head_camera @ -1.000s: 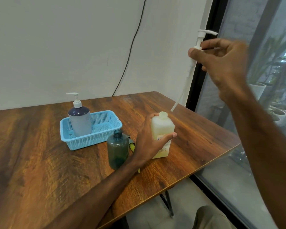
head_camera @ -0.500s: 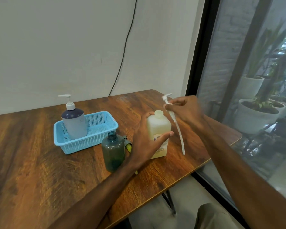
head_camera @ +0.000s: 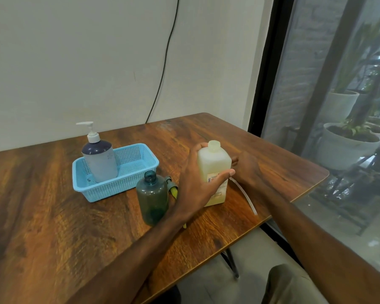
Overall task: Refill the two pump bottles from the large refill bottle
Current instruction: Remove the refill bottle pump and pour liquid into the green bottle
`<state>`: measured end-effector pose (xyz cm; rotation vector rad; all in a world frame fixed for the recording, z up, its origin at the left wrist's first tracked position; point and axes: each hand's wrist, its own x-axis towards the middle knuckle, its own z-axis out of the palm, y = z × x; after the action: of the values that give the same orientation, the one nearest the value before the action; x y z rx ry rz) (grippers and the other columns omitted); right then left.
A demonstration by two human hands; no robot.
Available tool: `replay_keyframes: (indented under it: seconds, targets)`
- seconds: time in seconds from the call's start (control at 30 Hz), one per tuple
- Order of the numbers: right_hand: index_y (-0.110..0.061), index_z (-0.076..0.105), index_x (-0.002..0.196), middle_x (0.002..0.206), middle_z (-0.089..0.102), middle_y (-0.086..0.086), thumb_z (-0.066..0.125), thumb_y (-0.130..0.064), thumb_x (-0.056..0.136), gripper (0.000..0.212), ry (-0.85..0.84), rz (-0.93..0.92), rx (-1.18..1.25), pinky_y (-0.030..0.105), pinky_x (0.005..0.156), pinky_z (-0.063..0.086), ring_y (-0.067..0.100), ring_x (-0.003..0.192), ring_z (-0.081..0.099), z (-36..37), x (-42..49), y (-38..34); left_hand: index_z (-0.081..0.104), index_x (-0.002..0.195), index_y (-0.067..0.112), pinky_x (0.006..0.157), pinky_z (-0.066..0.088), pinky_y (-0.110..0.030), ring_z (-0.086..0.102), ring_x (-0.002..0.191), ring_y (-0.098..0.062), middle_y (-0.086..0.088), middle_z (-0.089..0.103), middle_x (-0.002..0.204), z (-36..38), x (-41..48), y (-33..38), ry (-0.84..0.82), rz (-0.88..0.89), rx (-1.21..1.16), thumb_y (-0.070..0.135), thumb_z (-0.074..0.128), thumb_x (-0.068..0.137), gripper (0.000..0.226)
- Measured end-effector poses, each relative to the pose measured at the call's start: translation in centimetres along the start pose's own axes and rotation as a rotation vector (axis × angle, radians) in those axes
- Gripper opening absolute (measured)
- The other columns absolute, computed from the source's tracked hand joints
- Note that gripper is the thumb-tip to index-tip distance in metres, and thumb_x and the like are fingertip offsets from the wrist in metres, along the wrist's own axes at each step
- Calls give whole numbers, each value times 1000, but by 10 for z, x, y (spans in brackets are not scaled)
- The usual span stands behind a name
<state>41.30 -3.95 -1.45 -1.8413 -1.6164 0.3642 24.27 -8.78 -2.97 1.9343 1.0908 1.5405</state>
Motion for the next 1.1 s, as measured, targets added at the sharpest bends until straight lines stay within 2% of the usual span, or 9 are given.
replay_keyframes:
  seconds: [0.23, 0.33, 0.43, 0.6, 0.67, 0.77, 0.83, 0.93, 1.1]
  targets:
    - [-11, 77, 103, 97, 73, 1, 75, -11, 87, 16, 19, -58, 110, 37, 76, 62, 17, 84, 69, -11, -14, 5, 27, 136, 58, 82, 59, -16, 60, 119, -6, 21, 50, 133, 0, 1, -2, -22, -29, 5, 68, 81, 72, 84]
    - [-20, 76, 113, 108, 74, -5, 78, -12, 84, 30, 105, -79, 152, 22, 67, 59, 5, 86, 66, -14, -43, 1, 30, 137, 54, 82, 60, -16, 62, 119, -7, 20, 52, 132, -1, 1, -2, -27, -29, 1, 66, 81, 73, 83]
    - [-24, 64, 129, 120, 65, -13, 76, -5, 83, 51, -17, -157, 162, 10, 68, 46, 5, 106, 59, -17, -73, -8, 32, 137, 51, 84, 64, -30, 63, 117, -10, 14, 55, 133, -2, 0, 0, -11, -10, 17, 64, 84, 73, 84]
    - [-25, 47, 133, 123, 60, -8, 87, -16, 72, 73, -236, -117, 242, 33, 94, 53, 12, 116, 58, -14, -96, -19, 34, 140, 49, 85, 64, -39, 63, 117, -12, 12, 56, 133, -8, 1, 4, -44, -37, 50, 68, 84, 70, 88]
    - [-27, 49, 128, 116, 62, -12, 90, -18, 68, 73, -201, -117, 348, 29, 90, 55, 9, 111, 61, -9, -99, -23, 33, 142, 46, 90, 62, -37, 61, 118, -10, 13, 55, 134, -11, 0, 6, -83, -50, 87, 63, 86, 73, 89]
    - [-26, 50, 123, 102, 59, -21, 89, -17, 72, 65, -108, -138, 438, 9, 62, 51, -3, 94, 59, 2, -99, -27, 29, 153, 34, 100, 57, -37, 55, 125, -10, 9, 51, 144, -16, -2, 13, -119, -37, 196, 58, 83, 80, 94]
    - [-20, 54, 124, 97, 60, -20, 85, -20, 77, 56, -30, -165, 445, 5, 56, 48, -6, 86, 59, 8, -98, -31, 18, 162, 27, 108, 48, -24, 45, 133, -5, 4, 42, 155, -22, -9, 20, -140, -24, 290, 52, 78, 87, 99]
    - [-21, 58, 125, 97, 70, -11, 84, -36, 74, 59, 10, -160, 479, 16, 57, 56, 3, 84, 69, 14, -96, -36, 9, 166, 25, 87, 25, 11, 26, 131, 7, 4, 26, 169, -33, -28, 35, -168, 12, 411, 38, 71, 97, 94]
    - [-25, 54, 128, 108, 68, -8, 86, -53, 56, 83, 57, -168, 432, 33, 68, 62, 9, 94, 68, 16, -101, -35, 43, 151, 21, 103, 24, 5, 40, 139, -4, 0, 47, 157, -69, -65, 50, -21, 238, 521, 27, 75, 95, 65]
